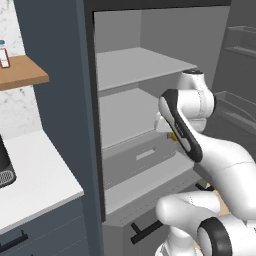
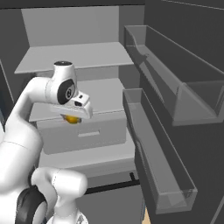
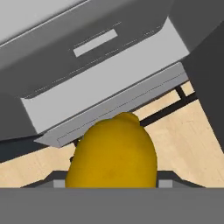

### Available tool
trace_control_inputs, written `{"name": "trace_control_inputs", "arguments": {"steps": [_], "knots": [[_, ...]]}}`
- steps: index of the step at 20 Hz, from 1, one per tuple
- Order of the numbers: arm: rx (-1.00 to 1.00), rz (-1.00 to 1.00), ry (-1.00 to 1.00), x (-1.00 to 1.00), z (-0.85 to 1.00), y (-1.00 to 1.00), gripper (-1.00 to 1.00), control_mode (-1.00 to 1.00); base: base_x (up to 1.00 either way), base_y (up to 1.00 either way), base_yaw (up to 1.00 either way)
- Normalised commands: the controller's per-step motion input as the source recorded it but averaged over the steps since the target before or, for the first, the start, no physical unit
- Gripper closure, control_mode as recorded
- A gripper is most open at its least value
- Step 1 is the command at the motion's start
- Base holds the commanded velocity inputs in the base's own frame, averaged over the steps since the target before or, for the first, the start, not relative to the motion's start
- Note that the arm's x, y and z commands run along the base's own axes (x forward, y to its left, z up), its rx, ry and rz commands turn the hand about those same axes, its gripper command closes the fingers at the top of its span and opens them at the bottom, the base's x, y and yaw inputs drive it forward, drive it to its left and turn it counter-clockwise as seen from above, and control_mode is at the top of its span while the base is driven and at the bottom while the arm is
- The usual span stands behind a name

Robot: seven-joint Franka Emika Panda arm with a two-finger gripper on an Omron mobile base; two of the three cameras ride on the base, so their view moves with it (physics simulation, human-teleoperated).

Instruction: Place one lemon and one chicken drumstick in each tupperware on the nearby counter, to pack two identical lunches.

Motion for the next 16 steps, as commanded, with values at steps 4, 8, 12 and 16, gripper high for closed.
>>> {"name": "trace_control_inputs", "arguments": {"steps": [4, 8, 12, 16], "knots": [[-0.01, 0.00, 0.42, -0.75, -1.00, 0.00, 1.00, -1.00, 0.00, 0.00, 0.00], [0.00, 0.00, 0.21, -0.52, -0.29, 0.00, 1.00, -1.00, 0.00, 0.00, 0.00], [0.00, 0.00, 0.04, -0.56, -0.07, 0.00, 1.00, -1.00, 0.00, 0.00, 0.00], [0.00, 0.00, 0.02, -0.58, 0.00, 0.00, 1.00, -1.00, 0.00, 0.00, 0.00]]}}
